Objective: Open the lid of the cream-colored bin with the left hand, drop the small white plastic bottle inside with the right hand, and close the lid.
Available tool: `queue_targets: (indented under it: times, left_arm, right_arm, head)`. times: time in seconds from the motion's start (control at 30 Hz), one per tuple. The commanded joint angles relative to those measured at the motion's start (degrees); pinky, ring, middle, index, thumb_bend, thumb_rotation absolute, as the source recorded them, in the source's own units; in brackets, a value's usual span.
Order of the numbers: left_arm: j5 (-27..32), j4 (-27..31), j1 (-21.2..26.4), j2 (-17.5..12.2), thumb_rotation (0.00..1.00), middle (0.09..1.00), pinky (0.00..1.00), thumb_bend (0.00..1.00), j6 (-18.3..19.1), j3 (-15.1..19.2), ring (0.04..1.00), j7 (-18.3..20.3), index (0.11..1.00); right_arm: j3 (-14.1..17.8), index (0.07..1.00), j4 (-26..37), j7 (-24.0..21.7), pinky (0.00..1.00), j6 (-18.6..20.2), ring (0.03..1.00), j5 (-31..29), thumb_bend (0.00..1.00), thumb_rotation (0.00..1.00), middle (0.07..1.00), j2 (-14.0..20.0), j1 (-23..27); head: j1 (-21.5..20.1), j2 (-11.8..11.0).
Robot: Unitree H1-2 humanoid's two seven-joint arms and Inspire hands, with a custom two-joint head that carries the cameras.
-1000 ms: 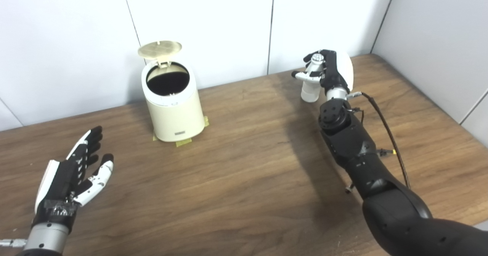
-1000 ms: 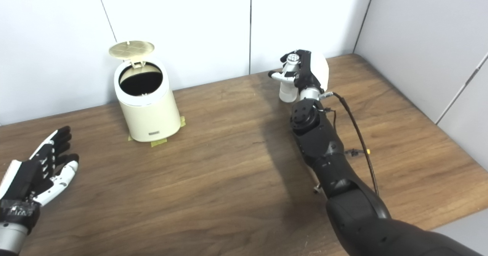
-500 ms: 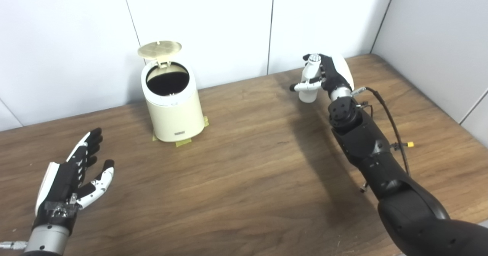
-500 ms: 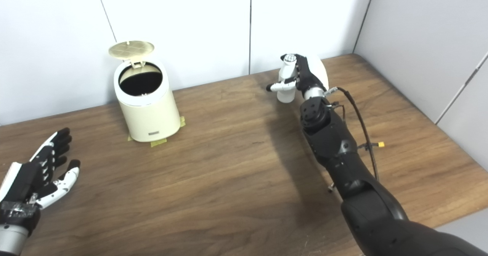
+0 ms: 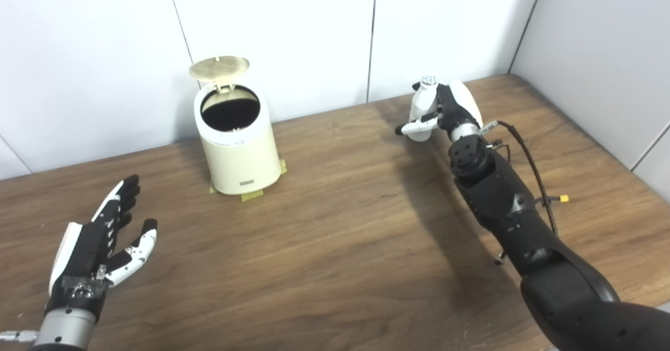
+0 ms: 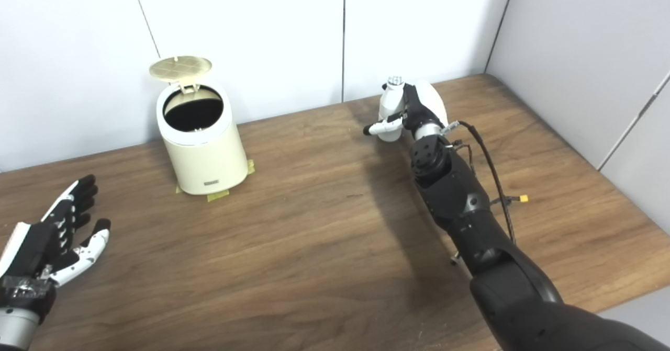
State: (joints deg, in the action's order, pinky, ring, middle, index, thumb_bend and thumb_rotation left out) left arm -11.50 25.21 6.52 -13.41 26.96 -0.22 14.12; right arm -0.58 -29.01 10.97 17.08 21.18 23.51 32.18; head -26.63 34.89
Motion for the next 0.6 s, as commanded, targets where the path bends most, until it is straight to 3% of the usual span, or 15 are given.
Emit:
queue_targets:
  times: [0.0,0.13,0.2,0.23,0.3,0.4,0.57]
  left_arm:
    - [-0.23,1.53,2.00,-0.25,0.00,0.960,0.97,0.11,-0.06,0.53,0.968,-0.21,0.979]
    - [-0.30,1.61,1.90,-0.45,0.00,0.955,0.96,0.11,-0.08,0.42,0.962,-0.19,0.978]
    - [0.04,1.61,1.85,-0.57,0.00,0.955,0.96,0.11,-0.12,0.43,0.962,-0.24,0.979]
    - [0.10,1.61,1.84,-0.62,0.00,0.955,0.96,0.11,-0.13,0.41,0.960,-0.26,0.980]
    - [0.14,1.62,1.82,-0.71,0.00,0.954,0.95,0.11,-0.13,0.38,0.959,-0.22,0.979]
    - [0.14,1.64,1.73,-0.78,0.00,0.955,0.95,0.11,-0.09,0.44,0.960,-0.06,0.980]
    - [0.17,1.55,1.56,-0.78,0.00,0.953,0.96,0.11,-0.09,0.45,0.961,0.04,0.983]
  right_arm:
    - [0.17,0.753,1.04,0.98,0.64,-1.77,0.723,1.06,0.89,0.12,0.768,2.40,2.62]
    - [1.19,0.730,0.88,2.29,0.59,-3.04,0.679,0.47,0.88,0.10,0.726,1.82,2.31]
    - [2.09,0.684,0.28,3.95,0.55,-3.45,0.617,0.21,0.85,0.03,0.656,1.20,2.38]
    - [2.37,0.663,-0.04,4.71,0.53,-3.73,0.579,0.28,0.71,0.02,0.574,0.99,2.43]
    - [2.75,0.584,-0.76,6.77,0.48,-4.89,0.477,0.66,0.57,0.00,0.486,0.65,2.47]
    - [2.81,0.500,-1.23,8.63,0.44,-5.63,0.448,0.91,0.53,0.00,0.484,0.39,2.48]
    - [2.51,0.477,-1.48,9.01,0.44,-6.03,0.451,0.92,0.52,0.00,0.500,0.49,2.28]
  head:
    - [-0.10,0.15]
    - [-0.09,0.27]
    - [-0.11,0.32]
    - [-0.11,0.32]
    - [-0.23,0.46]
    - [-0.28,0.59]
    - [-0.30,0.69]
